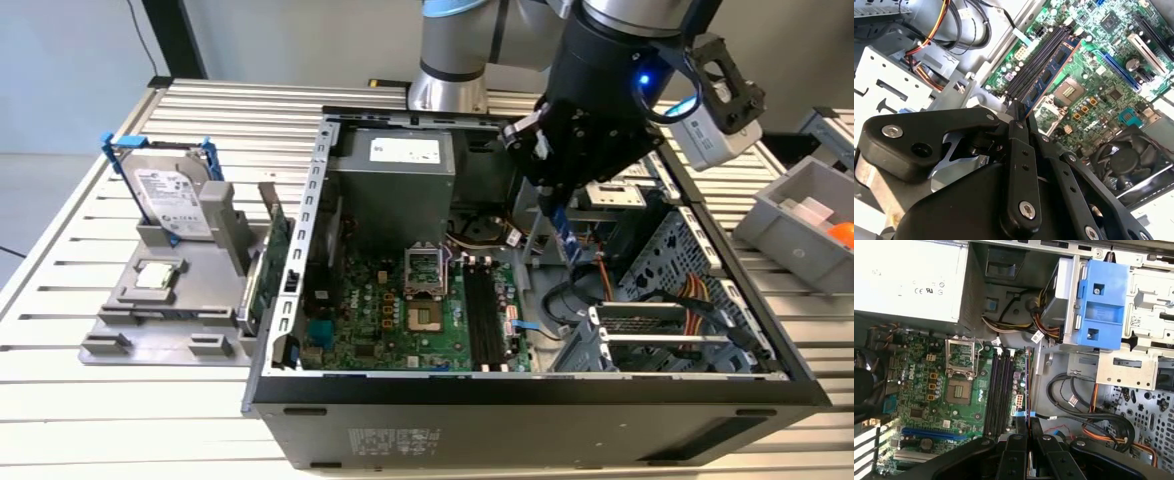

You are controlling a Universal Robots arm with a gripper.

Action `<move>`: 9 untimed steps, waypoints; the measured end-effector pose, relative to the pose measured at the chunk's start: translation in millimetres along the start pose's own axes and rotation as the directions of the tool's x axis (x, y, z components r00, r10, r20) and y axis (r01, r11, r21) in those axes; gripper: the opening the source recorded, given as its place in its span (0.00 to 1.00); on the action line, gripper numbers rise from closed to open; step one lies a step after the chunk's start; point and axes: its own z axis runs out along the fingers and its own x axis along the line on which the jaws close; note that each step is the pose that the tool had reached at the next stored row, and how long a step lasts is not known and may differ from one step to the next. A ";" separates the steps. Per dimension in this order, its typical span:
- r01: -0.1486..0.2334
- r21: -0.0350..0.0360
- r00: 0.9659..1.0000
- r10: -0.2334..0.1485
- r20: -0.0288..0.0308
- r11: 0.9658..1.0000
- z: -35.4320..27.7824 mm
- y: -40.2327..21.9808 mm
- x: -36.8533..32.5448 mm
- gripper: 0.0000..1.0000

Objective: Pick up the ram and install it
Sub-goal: 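Insert the ram into the slot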

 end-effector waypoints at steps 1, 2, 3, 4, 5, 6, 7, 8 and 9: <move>-0.004 0.000 1.000 0.004 0.000 1.000 0.1 0.1 0.0 0.00; -0.005 0.000 1.000 0.005 0.000 1.000 0.0 0.1 0.0 0.00; -0.006 0.000 1.000 0.006 0.000 1.000 0.0 0.1 0.0 0.00; -0.006 0.000 1.000 0.006 0.000 1.000 0.0 0.1 0.0 0.00; -0.006 0.000 1.000 0.006 0.000 1.000 0.1 0.1 0.0 0.00; -0.006 0.000 1.000 0.006 0.000 1.000 0.3 0.2 0.0 0.00; -0.006 0.000 1.000 0.006 0.000 1.000 0.7 0.2 0.0 0.00; -0.006 0.000 1.000 0.006 0.000 1.000 1.3 0.1 0.0 0.00; -0.006 0.000 1.000 0.006 0.000 1.000 2.0 0.1 0.0 0.00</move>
